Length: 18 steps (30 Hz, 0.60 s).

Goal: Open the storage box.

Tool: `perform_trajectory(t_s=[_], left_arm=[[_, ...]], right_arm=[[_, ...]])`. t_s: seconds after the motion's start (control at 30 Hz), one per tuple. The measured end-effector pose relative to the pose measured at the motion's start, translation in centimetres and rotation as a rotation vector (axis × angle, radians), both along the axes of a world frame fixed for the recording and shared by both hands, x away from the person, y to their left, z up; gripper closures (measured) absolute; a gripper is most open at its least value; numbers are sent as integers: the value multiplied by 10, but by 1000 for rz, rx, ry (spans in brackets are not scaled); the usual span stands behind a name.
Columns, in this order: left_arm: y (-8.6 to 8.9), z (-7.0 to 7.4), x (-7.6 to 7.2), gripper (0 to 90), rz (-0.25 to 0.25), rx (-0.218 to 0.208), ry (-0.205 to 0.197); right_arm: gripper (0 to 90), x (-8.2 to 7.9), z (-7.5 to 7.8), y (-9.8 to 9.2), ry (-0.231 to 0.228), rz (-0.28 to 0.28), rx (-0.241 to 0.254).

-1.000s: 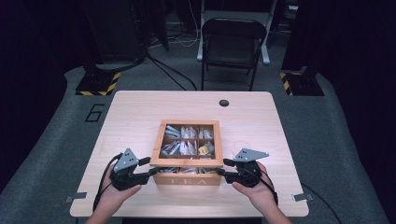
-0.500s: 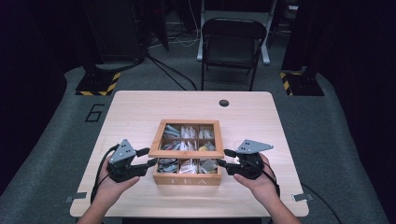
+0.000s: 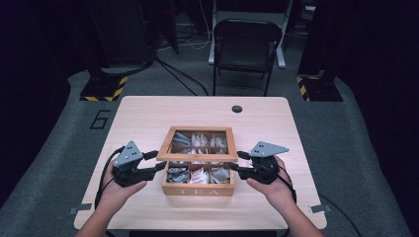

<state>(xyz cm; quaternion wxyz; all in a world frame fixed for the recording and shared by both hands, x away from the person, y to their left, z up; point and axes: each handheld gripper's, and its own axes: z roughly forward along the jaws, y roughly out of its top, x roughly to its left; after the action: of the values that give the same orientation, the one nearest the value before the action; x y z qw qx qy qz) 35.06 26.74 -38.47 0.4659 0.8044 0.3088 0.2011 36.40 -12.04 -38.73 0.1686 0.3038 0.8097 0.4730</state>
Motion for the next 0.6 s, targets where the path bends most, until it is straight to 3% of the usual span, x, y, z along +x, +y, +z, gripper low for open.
perform_trajectory(t_s=[0.27, 0.47, 0.6], left_arm=[[1, 18, 11, 502, -9, -14, -12], [3, 26, 18, 501, -16, -37, -11], [6, 31, 19, 523, -18, -107, -37]], right_arm=[[489, 10, 20, 0, -25, 27, -9], [489, 18, 29, -1, -14, 29, 7], [490, 23, 32, -1, 2, 30, 18]])
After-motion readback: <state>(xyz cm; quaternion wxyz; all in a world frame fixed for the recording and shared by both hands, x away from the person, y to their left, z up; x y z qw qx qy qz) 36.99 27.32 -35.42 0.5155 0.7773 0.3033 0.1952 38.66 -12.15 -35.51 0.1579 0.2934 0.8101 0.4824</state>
